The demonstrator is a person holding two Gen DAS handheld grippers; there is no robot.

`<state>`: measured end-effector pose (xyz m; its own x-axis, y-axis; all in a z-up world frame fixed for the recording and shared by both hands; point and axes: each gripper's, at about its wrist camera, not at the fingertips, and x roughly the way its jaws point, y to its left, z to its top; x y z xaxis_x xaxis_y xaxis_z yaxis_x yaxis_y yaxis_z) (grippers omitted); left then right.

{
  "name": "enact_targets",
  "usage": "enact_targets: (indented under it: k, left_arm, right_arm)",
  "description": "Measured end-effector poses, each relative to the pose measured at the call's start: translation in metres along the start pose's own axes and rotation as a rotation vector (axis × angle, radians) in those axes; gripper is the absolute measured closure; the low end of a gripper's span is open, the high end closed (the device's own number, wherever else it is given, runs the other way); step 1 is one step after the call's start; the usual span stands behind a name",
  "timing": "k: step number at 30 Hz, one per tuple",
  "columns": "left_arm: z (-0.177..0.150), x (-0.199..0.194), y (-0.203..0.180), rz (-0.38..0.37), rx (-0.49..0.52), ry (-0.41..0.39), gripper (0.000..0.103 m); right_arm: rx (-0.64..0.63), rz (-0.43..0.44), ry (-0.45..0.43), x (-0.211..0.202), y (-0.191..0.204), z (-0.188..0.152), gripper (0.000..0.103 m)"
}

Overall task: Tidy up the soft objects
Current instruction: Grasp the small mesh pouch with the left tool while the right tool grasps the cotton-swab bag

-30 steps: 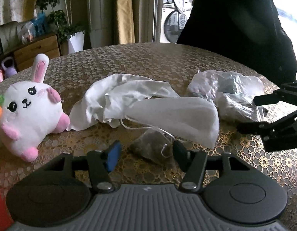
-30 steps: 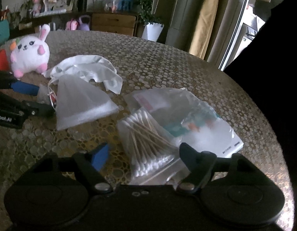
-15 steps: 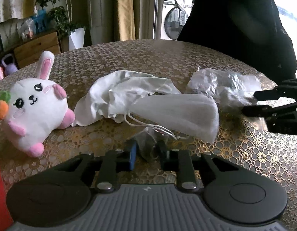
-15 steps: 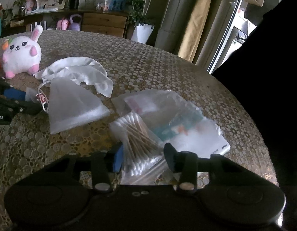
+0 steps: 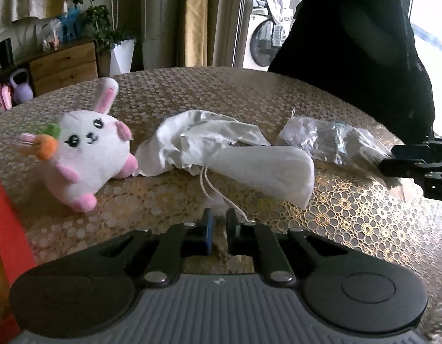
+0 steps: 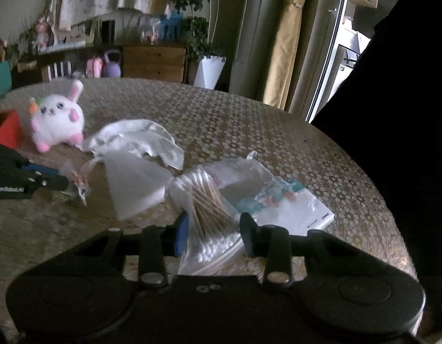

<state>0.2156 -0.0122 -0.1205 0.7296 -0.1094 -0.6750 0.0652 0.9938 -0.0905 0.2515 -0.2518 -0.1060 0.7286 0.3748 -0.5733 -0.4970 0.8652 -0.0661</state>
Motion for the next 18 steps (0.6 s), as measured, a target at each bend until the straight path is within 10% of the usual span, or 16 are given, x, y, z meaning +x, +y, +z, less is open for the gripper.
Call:
enact_targets:
  k: [18]
  left_arm:
    - [-0.008,-0.013,0.006,-0.066,0.012,0.032,0.085]
  right_arm:
    - [0.064,0.113,-0.015,-0.041,0.03,-0.004,0.066]
